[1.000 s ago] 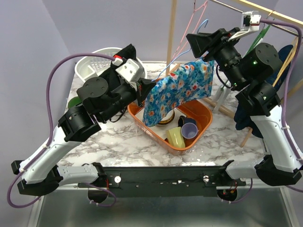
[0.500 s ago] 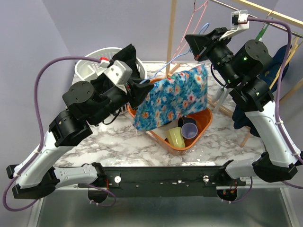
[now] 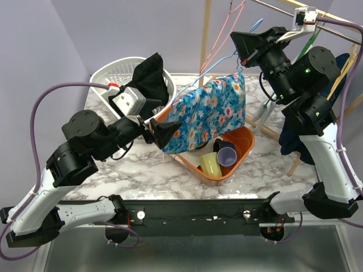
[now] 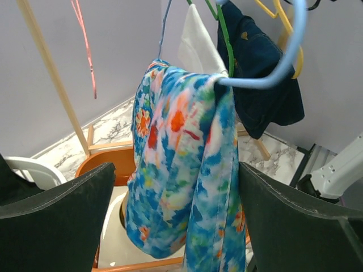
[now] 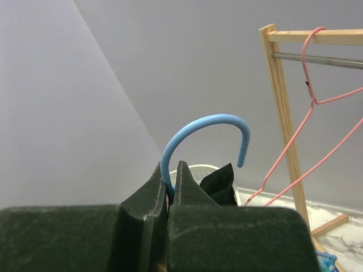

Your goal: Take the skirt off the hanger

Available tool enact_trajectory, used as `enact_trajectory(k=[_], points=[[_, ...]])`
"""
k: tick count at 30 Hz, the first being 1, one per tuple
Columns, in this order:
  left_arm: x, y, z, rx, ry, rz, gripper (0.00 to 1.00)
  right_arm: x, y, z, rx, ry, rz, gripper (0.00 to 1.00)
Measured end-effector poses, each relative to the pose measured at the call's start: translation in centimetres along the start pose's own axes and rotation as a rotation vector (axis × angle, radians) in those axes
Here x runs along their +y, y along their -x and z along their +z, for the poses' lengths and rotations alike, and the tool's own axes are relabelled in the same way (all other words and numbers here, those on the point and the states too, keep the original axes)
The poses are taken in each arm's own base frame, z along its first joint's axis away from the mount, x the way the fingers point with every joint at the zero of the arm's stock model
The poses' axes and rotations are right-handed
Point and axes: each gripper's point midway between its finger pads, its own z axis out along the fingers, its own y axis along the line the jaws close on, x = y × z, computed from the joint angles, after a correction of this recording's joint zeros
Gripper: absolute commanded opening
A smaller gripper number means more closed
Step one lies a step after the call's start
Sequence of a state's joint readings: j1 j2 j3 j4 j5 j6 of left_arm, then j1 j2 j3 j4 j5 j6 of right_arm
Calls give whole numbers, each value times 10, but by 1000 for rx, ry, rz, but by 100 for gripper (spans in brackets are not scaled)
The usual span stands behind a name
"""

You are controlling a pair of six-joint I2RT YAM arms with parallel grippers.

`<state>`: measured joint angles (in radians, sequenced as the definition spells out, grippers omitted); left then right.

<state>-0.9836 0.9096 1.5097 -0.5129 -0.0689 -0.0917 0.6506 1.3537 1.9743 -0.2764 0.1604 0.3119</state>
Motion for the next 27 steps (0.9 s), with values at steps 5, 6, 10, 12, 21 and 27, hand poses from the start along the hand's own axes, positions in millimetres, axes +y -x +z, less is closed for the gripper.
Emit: enact_trajectory(k=[5,6,10,12,21,27], points=[[-9,2,-8,-9,-53,-15,85,-4,4,1,-19,-23,2,1],[-11,2,-9,-9,-64,-20,84,-4,4,1,-21,-26,2,1],[-20,3,-11,-10,-112,-38,81,-7,5,1,-27,-43,2,1],[-24,3,-12,-8,-131,-48,81,-9,5,2,-29,-53,2,1],[-36,4,-7,-6,-184,-111,68,-13,7,3,-44,-73,5,1],[-38,-13,14,47,-178,-139,36,-18,-3,3,-35,-88,8,1]])
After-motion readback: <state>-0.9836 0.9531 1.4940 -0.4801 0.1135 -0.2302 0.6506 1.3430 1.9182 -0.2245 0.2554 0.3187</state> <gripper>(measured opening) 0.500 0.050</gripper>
